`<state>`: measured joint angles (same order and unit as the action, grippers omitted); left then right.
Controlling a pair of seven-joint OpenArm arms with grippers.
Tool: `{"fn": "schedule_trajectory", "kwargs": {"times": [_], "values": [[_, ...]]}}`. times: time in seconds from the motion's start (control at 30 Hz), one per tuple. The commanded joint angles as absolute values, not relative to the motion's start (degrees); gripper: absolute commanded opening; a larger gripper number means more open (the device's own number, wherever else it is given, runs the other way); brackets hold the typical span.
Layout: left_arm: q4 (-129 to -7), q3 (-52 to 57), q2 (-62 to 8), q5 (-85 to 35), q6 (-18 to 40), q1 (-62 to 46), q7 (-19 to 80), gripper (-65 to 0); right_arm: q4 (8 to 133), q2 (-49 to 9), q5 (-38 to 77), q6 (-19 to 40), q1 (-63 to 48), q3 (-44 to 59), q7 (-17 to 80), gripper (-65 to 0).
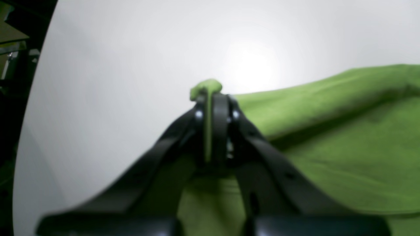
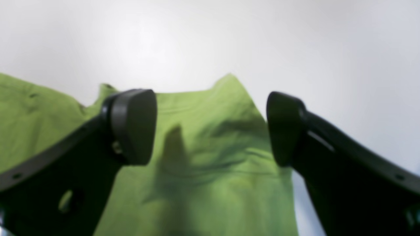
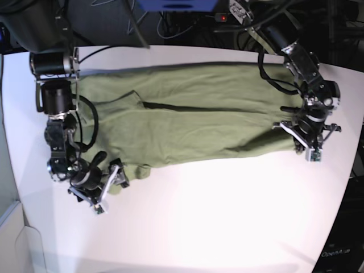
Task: Fold the T-shirt properly
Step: 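Lift the hem edge with both grippers and pull it toward the arms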
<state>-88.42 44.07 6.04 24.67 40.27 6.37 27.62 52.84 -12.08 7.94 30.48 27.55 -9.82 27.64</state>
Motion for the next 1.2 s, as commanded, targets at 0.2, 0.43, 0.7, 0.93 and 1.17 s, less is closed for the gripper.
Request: {"fn": "schedule_trajectory", "kwargs": {"times": [0.2, 0.43, 0.7, 0.93, 1.17], "values": [[-89.27, 44.00, 5.85, 23.96, 40.00, 7.34, 26.15, -63.3, 50.07, -13.05, 8.22, 30.99, 30.81, -9.71, 22.11, -13.9], [-89.27, 44.00, 5.85, 23.96, 40.00, 7.34, 26.15, -63.3, 49.98, -13.05, 8.22, 30.99, 30.37, -9.71, 21.85, -14.4], [-89.27, 44.00, 5.85, 23.78, 40.00, 7.34, 26.15, -63.3, 47.69, -12.97, 8.22, 30.99, 30.29, -9.71, 21.76, -14.5], [-89.27, 44.00, 5.85, 23.78, 40.00, 7.34, 26.15, -63.3, 42.95, -12.97, 8.22, 30.99, 30.29, -11.12, 17.01, -28.1], [-89.27, 44.00, 5.85, 23.78, 40.00, 7.34, 26.15, -63.3, 43.21, -12.97, 8.22, 30.99, 30.29, -12.35, 16.92, -64.3]]}}
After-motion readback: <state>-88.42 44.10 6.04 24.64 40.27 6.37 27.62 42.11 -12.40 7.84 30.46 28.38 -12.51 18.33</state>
